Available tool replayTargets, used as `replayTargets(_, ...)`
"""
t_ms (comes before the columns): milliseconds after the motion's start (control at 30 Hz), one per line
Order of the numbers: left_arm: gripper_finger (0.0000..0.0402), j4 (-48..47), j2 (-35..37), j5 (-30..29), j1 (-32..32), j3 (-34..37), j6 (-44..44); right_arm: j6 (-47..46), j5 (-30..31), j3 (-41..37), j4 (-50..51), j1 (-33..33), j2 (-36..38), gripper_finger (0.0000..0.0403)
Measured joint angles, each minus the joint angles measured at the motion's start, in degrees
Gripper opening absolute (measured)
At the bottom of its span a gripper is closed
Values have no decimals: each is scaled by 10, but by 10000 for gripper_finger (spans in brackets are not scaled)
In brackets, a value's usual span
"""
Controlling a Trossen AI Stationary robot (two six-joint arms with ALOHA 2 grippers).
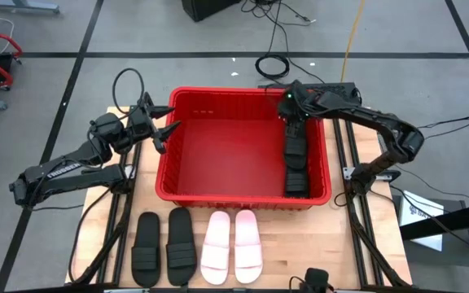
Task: Pick and place slides into bin
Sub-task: Put the pink slide into the red container
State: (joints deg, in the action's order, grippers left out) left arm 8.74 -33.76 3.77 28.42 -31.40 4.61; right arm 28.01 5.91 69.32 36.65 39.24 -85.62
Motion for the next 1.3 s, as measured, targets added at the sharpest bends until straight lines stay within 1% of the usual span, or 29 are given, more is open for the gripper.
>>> replayTargets(233,250,-1,0,-9,0,0,0,-40,0,1,-140,-11,70,125)
replayTargets(400,250,-1,0,-9,0,0,-7,-72,-2,-18,-244,-29,116,125)
replayTargets(533,250,0,0,-4,-1,0,-9,-115,-2,-23,-296,-54,143,125)
replayTargets(633,250,0,0,10,-3,0,-8,-166,-3,-24,-304,-78,155,125)
replayTargets(700,250,0,0,11,-9,0,-6,-192,-22,-24,-308,-96,160,125)
replayTargets(833,250,0,0,18,-26,0,0,-220,-113,-25,-327,-132,163,125)
replayTargets(900,250,0,0,39,-38,0,-1,-236,-155,-25,-337,-151,163,125)
replayTargets(1033,250,-3,0,104,-73,0,-2,-260,-216,-25,-354,-192,163,125)
replayTargets(1167,250,-11,0,116,-128,0,1,-260,-241,-25,-355,-239,163,125)
replayTargets(1300,250,-9,0,114,-193,0,16,-260,-242,-25,-357,-289,156,125)
